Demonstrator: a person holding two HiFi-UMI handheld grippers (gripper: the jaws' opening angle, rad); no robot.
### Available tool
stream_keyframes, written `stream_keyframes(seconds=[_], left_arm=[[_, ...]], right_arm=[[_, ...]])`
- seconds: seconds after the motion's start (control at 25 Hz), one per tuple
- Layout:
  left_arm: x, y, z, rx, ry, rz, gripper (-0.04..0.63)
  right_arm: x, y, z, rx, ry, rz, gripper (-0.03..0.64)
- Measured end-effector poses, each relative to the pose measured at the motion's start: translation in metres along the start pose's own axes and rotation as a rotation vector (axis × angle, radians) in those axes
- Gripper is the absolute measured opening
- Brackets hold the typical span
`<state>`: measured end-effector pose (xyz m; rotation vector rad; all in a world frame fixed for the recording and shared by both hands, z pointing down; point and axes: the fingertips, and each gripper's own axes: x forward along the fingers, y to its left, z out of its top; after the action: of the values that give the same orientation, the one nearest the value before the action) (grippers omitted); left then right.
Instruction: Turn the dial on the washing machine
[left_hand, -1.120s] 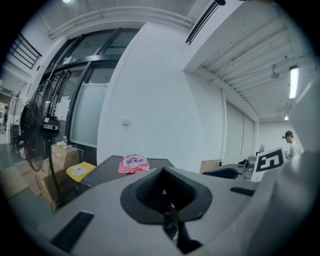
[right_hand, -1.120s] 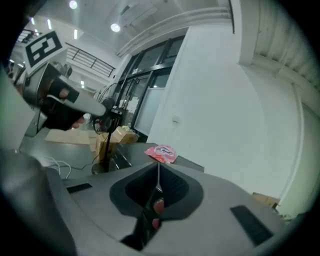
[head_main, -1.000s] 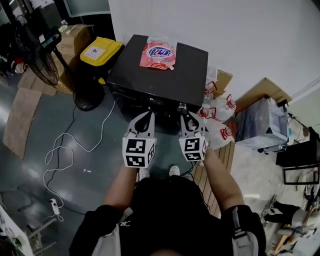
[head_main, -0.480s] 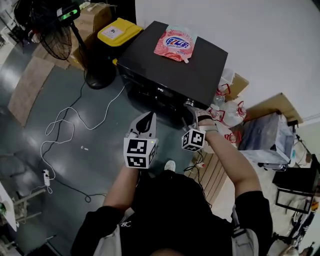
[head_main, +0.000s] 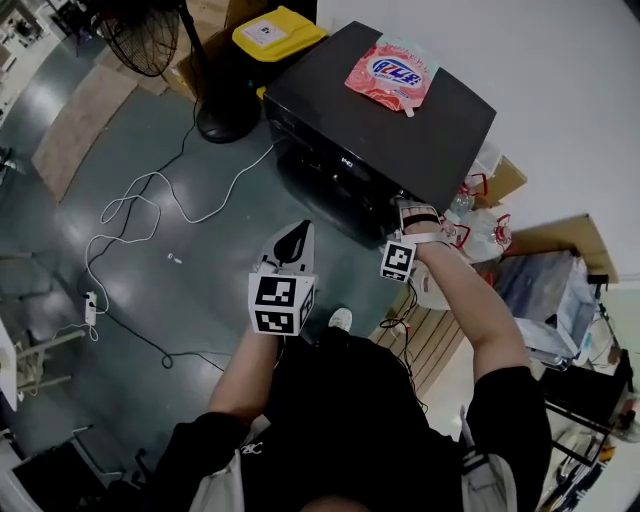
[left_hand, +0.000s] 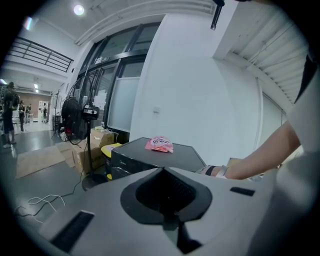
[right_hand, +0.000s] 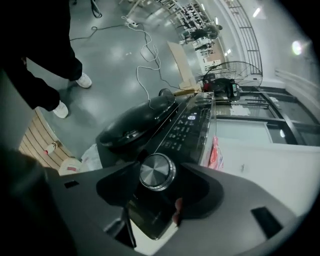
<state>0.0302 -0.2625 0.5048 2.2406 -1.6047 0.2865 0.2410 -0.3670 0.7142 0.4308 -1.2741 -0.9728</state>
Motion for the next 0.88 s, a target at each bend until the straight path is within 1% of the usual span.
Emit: stream_keyframes(seconds=[0.12,0.16,0.24,0.36,0.44,0.52,0.56,0.6,0.72,0.76,0.88], left_arm=[[-0.001,0.004,-0.005,-0.006,0.008,0.014,0.012],[-0.001,0.005,-0.006,-0.008,0.011,0.017,0.012],[-0.001,0.006,-0.009,-0.011,0.014,0.020,0.012],[0.000,0.006,-0.011,-0.013,0.015,0.019,0.012],[0.001,0.006,-0.013,-0.016,0.016,0.018,0.012],[0.002,0.006,-0.015,-0.016,0.020,0.016,0.012],[0.003,0.006,-0.016,-0.015,0.023,0.015,0.012],[0.003,0.007,-0.016,-0.015,0.025,0.014,0.012],[0.002,0.009,-0.017,-0.014,0.026,0.015,0.012],[0.002,0.010,-0.017,-0.012,0.027,0.016,0.012],[0.001,0.010,-0.018,-0.008,0.031,0.015,0.012]], right_arm=[[0.009,0.009,0.000,-0.002,0.011,0.015,0.267],[0.011,0.009,0.000,0.001,0.010,0.007,0.279],[0.014,0.007,0.002,-0.001,0.010,-0.033,0.279],[0.012,-0.003,0.017,0.105,-0.058,-0.109,0.279],[0.014,0.005,0.022,0.144,-0.084,-0.096,0.279],[0.017,0.019,0.022,0.149,-0.085,-0.059,0.278],[0.018,0.025,0.021,0.141,-0.077,-0.047,0.276],[0.019,0.025,0.018,0.111,-0.051,-0.057,0.276],[0.016,0.008,-0.004,-0.067,0.097,-0.174,0.275],[0.016,0.005,-0.007,-0.089,0.122,-0.198,0.275],[0.016,0.006,-0.007,-0.043,0.125,-0.206,0.273]])
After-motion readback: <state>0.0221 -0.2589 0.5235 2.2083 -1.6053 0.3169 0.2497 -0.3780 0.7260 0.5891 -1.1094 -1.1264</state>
